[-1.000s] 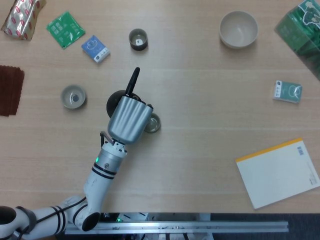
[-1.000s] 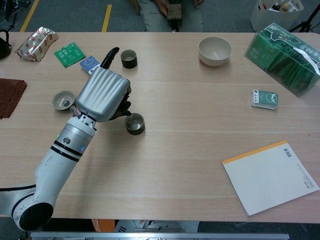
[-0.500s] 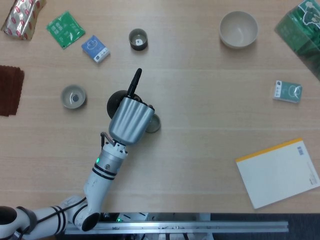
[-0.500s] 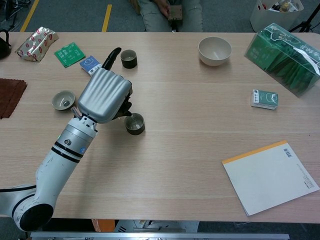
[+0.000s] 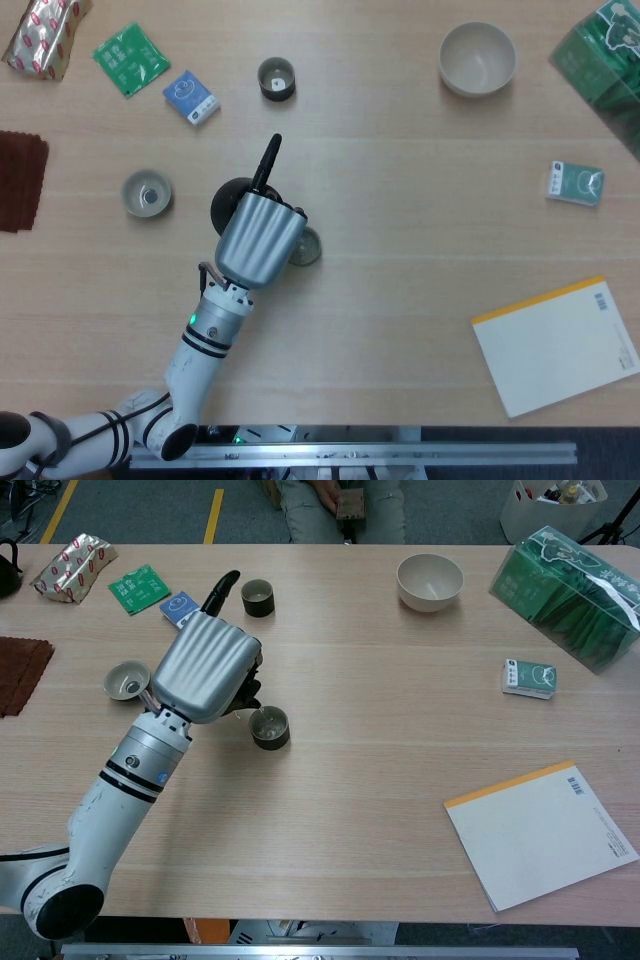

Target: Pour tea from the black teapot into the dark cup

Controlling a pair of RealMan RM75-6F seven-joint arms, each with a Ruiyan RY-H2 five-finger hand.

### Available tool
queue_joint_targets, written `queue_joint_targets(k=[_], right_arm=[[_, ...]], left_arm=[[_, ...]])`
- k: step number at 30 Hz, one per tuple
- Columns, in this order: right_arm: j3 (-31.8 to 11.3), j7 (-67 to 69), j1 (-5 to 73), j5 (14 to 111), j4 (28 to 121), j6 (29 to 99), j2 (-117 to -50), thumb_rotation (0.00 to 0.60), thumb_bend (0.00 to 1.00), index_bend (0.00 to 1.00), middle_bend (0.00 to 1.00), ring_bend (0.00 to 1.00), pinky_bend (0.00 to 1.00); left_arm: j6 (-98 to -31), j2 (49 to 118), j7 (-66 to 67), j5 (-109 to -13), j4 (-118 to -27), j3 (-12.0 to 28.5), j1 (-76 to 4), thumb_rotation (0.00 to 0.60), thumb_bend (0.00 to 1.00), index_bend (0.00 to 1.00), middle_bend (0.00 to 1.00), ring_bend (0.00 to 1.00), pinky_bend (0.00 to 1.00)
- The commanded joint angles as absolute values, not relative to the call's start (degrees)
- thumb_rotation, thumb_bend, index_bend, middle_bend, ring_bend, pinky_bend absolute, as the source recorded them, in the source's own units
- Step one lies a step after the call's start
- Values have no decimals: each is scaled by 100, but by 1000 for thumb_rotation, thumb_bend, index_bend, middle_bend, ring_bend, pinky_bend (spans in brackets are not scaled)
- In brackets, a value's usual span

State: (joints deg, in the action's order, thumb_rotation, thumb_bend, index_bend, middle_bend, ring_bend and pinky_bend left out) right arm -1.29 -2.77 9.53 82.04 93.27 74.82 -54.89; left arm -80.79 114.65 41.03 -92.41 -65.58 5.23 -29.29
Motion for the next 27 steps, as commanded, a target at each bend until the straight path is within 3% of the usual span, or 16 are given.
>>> queue_joint_targets(k=[1, 27], right_arm=[[-132, -285, 947, 8206, 9332, 7485, -5487, 600, 232, 96, 127, 0, 51], [-210, -343, 890, 8096, 9401, 7489, -5455, 600, 232, 96, 127, 0, 51]], left_arm=[[-8061, 11451, 4121, -9227, -6580, 528, -2923, 600, 246, 952, 1000, 843, 2], [-7797, 11363, 3750, -8883, -6919, 688, -2887, 600, 246, 951, 1000, 842, 2]])
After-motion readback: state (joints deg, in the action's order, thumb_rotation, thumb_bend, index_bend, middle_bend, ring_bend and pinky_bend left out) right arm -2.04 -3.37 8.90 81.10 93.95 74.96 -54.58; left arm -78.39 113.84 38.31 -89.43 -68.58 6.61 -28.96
